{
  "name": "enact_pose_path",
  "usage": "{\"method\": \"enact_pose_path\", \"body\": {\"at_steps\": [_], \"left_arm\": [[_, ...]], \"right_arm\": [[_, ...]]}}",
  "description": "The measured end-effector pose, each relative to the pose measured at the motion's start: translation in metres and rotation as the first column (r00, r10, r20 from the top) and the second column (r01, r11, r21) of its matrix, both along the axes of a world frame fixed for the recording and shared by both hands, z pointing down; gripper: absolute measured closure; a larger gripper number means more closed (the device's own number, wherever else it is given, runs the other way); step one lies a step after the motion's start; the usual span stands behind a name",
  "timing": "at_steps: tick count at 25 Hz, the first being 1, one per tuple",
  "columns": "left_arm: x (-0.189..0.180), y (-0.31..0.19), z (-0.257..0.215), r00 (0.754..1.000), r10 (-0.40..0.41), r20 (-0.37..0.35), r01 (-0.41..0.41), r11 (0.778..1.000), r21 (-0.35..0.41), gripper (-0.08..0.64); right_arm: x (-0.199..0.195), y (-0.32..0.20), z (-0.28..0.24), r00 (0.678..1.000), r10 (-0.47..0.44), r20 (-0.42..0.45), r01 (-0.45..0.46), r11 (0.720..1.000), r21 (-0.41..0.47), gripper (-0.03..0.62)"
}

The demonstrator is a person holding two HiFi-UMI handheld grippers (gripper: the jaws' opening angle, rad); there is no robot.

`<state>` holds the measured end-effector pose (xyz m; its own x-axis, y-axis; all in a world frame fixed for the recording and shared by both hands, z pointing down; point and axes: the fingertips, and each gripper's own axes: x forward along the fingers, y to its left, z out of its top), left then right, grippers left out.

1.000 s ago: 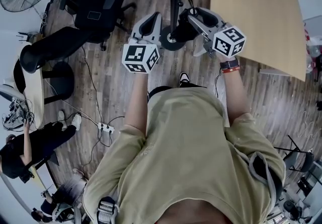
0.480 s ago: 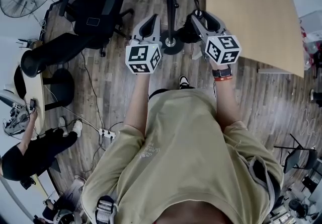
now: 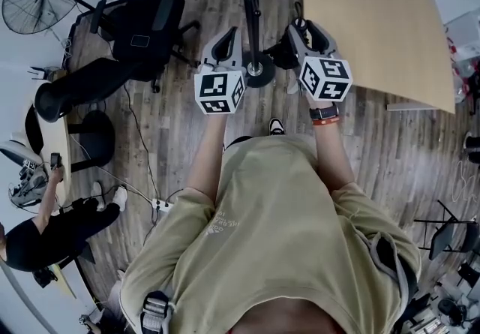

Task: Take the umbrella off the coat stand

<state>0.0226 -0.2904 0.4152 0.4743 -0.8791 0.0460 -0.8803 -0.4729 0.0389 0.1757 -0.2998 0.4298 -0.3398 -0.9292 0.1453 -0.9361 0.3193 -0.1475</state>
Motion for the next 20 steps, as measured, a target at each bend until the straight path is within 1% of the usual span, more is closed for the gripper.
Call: {"method": "enact_pose_path", "body": {"at_steps": [4,9,14,17,20], "left_arm": [[0.002,-0.001,-0.002,1.0,0.005,0.011,-0.006,1.0,0.007,0.535],[0.006,0.0,-0.001,1.0,0.009,0.011,-0.009,1.0,0.002,0.535],[0.011,0.001,0.0,1.0,0.015,0.016,-0.015,1.0,-0.001,0.535],[0.009,0.002,0.001,1.0,0.006,0.02,-0.006,1.0,0.005,0.535],[0.003,0.002,-0.001,1.0,-0.008,0.022,0.008,1.0,0.019,0.535]], "right_arm": [[0.003,0.0,0.008,1.0,-0.002,0.002,0.002,1.0,-0.014,0.402],[0.006,0.002,0.008,0.999,-0.016,0.04,0.017,1.0,-0.021,0.402],[0.0,0.002,0.006,0.997,-0.043,0.064,0.044,0.999,-0.023,0.401],[-0.004,0.001,0.008,0.995,-0.054,0.078,0.056,0.998,-0.025,0.402],[-0.008,0.0,0.01,0.995,-0.065,0.07,0.067,0.997,-0.026,0.402]]}}
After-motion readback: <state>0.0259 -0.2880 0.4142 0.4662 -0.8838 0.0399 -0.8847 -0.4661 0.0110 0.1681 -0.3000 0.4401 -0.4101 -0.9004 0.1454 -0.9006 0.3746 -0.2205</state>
